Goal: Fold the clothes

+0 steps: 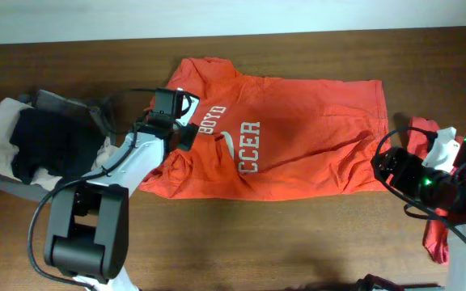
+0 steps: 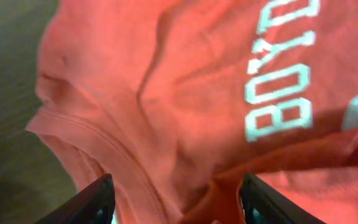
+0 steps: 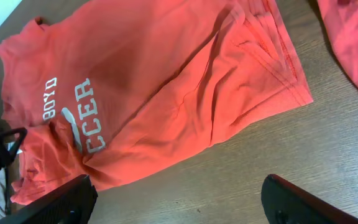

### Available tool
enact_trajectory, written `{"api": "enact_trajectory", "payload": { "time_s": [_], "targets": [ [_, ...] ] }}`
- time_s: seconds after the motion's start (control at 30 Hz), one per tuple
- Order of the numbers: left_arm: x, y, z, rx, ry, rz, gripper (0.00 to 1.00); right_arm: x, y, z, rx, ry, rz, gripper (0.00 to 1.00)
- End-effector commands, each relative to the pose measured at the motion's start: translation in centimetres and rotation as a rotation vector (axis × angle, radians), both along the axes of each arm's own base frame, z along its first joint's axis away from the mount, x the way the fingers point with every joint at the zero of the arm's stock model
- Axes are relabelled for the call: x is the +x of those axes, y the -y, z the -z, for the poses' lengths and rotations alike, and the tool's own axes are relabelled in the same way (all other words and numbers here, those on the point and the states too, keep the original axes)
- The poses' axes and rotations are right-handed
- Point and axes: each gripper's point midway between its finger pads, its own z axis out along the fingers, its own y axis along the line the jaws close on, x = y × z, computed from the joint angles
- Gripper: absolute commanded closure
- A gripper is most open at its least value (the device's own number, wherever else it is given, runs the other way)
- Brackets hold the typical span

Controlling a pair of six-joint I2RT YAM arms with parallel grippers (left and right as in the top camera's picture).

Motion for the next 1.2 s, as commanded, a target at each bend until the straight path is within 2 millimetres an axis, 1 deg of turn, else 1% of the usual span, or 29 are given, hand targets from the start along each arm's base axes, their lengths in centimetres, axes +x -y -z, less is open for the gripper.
{"api": "enact_trajectory", "payload": {
  "time_s": [0.0,0.07,0.1,0.17,0.2,0.27,0.33,0.43,0.5,0.53,0.57,0.6,0.67,0.7,0.73,0.8,0.83,0.87,0.9,0.93,1.1,1.17],
  "targets": [
    [1.4,-2.3,-1.7,0.11,0.068,-0.078,0.35,0.2,-0.1,-0.5,-0.005,0.02,-0.017,0.09],
    [1.3,-3.7,-2.9,0.175,0.064,-0.13,0.35,0.4,0.0,-0.6,-0.011,0.025,-0.016,0.09],
    [1.1,-4.3,-3.9,0.191,0.06,-0.168,0.35,0.5,0.1,-0.6,-0.013,0.031,-0.016,0.07],
    [0.7,-4.7,-6.0,0.181,0.057,-0.223,0.34,0.8,0.2,-0.8,-0.02,0.047,-0.016,0.03],
    [0.2,-4.8,-7.8,0.164,0.056,-0.249,0.29,1.2,0.3,-1.0,-0.026,0.061,-0.022,0.0],
    [-0.9,-5.1,-10.2,0.137,0.048,-0.294,0.19,1.5,-0.3,-1.2,-0.03,0.089,-0.09,0.01],
    [-2.6,-5.5,-12.0,0.098,0.034,-0.363,0.15,1.6,-0.9,-1.4,-0.028,0.115,-0.16,0.01],
    [-5.6,-6.1,-13.8,0.023,0.002,-0.48,0.13,2.0,-0.8,-1.3,-0.048,0.126,-0.182,0.01],
    [-7.6,-6.1,-14.3,-0.022,-0.039,-0.525,0.13,2.3,-0.5,-1.1,-0.05,0.121,-0.178,0.01],
    [-8.6,-5.9,-14.3,-0.046,-0.066,-0.536,0.09,2.5,-0.5,-0.8,-0.044,0.112,-0.178,0.0],
    [-9.3,-5.6,-14.3,-0.061,-0.094,-0.532,0.09,2.7,-0.4,-0.4,-0.033,0.098,-0.172,0.03],
    [-10.1,-5.4,-14.1,-0.068,-0.131,-0.523,0.08,2.9,-0.3,0.1,-0.021,0.077,-0.172,0.07],
    [-11.5,-5.1,-13.3,-0.068,-0.201,-0.512,0.09,3.3,0.0,1.4,0.0,0.032,-0.169,0.1],
    [-12.4,-4.9,-12.2,-0.07,-0.249,-0.504,0.08,3.6,0.5,2.7,0.015,-0.02,-0.137,0.15],
    [-12.9,-4.8,-11.3,-0.068,-0.276,-0.503,0.08,3.7,1.1,3.6,0.017,-0.061,-0.105,0.16],
    [-13.6,-4.6,-9.3,-0.074,-0.312,-0.5,0.05,3.8,2.2,5.7,0.023,-0.151,-0.033,0.16],
    [-14.1,-4.2,-7.0,-0.092,-0.344,-0.491,0.03,3.9,2.5,7.2,0.042,-0.208,-0.018,0.12],
    [-14.4,-4.0,-5.9,-0.098,-0.354,-0.488,0.03,3.9,2.5,7.9,0.053,-0.23,-0.018,0.1],
    [-14.6,-4.0,-4.9,-0.1,-0.36,-0.486,0.03,4.0,2.5,8.5,0.062,-0.252,-0.019,0.06],
    [-14.9,-4.0,-4.0,-0.105,-0.365,-0.484,0.03,3.9,2.7,9.3,0.067,-0.281,-0.013,0.04],
    [-15.6,-3.5,-0.7,-0.139,-0.373,-0.471,0.02,3.6,3.5,12.0,0.063,-0.386,0.014,0.03],
    [-15.9,-3.3,0.5,-0.155,-0.375,-0.464,0.05,3.7,4.5,12.9,0.029,-0.414,0.056,0.03]
  ]
}}
